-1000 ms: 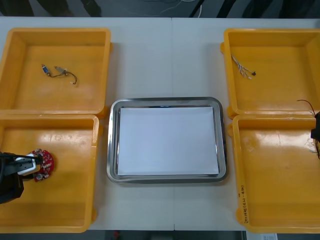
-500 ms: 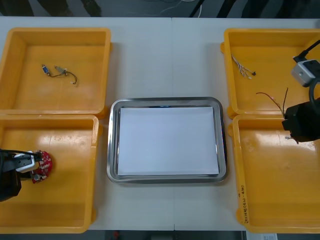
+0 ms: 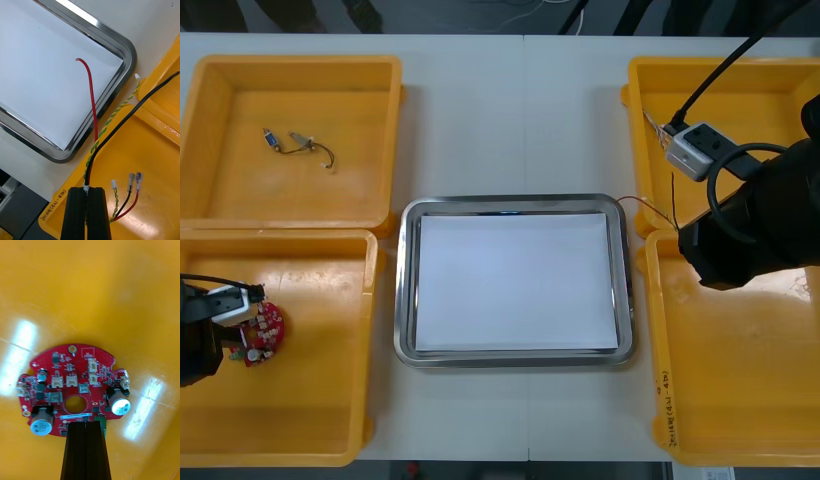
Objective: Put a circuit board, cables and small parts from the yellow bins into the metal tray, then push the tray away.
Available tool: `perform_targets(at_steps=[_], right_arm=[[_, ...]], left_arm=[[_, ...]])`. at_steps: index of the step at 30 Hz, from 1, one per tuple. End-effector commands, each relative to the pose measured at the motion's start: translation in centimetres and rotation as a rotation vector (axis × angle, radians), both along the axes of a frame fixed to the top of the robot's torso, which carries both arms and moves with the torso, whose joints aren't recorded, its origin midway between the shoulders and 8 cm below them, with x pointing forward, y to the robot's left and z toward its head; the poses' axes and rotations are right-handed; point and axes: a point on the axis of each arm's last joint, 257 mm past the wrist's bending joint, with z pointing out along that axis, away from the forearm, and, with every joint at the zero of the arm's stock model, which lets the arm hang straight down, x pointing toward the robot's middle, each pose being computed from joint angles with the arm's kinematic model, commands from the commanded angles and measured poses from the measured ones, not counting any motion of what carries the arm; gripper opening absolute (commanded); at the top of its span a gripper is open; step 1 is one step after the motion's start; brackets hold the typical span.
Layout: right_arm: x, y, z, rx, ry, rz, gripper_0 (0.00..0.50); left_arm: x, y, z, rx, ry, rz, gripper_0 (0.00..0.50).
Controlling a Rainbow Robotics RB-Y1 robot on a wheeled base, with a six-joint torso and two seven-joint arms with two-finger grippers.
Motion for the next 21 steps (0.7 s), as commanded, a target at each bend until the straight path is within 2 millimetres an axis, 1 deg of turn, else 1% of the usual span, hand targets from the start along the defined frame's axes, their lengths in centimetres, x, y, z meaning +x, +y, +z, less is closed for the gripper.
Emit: perform_targets(at_steps=[1, 7, 11, 14, 21], right_arm=[[0.3, -0.4, 1.3, -0.101, -0.064, 0.077, 0.000], [0.4, -1.5, 1.6, -0.157, -0.069, 0.087, 0.000], [0.4, -2.1, 1.6, -0.174, -0.068, 0.088, 0.000], [0.2, -2.1, 1.6, -0.176, -0.062, 0.092, 0.000], [-0.3, -1.7, 1.2, -0.175, -0.047, 0.117, 0.000]], left_arm=[[0.4, -1.3, 1.7, -0.031, -0.023, -0.004, 0.000], [-0.3, -1.1, 1.8, -0.048, -0.018, 0.018, 0.000], [-1.0, -0.9, 2.5, -0.050, -0.007, 0.028, 0.000], [-1.7, -0.8, 2.9, -0.051, 0.010, 0.033, 0.000], [-1.7, -0.8, 3.0, -0.057, 0.009, 0.036, 0.000]])
